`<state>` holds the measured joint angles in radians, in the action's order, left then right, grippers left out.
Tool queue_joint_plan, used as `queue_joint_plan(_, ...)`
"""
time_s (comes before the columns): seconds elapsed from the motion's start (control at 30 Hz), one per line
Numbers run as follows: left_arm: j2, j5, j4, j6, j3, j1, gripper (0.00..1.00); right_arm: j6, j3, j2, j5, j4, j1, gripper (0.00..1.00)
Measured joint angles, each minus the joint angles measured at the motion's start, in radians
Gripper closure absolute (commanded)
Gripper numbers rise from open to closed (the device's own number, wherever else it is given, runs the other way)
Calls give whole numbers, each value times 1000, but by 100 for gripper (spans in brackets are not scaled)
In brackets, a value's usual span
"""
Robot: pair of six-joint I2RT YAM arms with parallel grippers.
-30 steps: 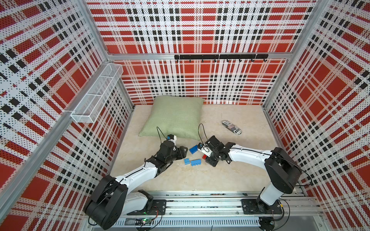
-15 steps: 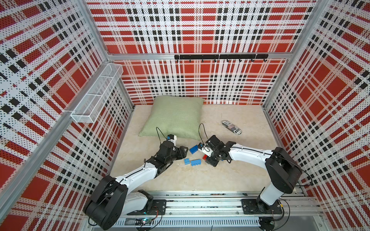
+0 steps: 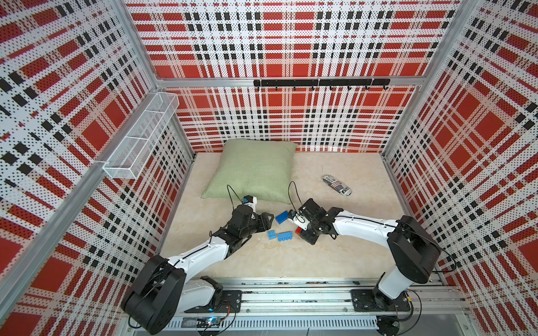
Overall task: Assemble a heart with lego
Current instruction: Assemble the lego brick with the lego brick.
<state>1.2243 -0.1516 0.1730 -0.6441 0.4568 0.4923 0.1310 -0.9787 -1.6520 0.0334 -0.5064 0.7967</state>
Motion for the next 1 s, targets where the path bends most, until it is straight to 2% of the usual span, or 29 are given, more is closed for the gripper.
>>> queue_joint_plan(0.73, 14, -2, 3, 2, 0, 0, 35, -136, 20, -3, 8, 55, -14, 71)
queue_joint_plan(1.0, 14, -2, 3, 2, 0, 0, 35, -183, 23, -5, -50, 65, 29, 71)
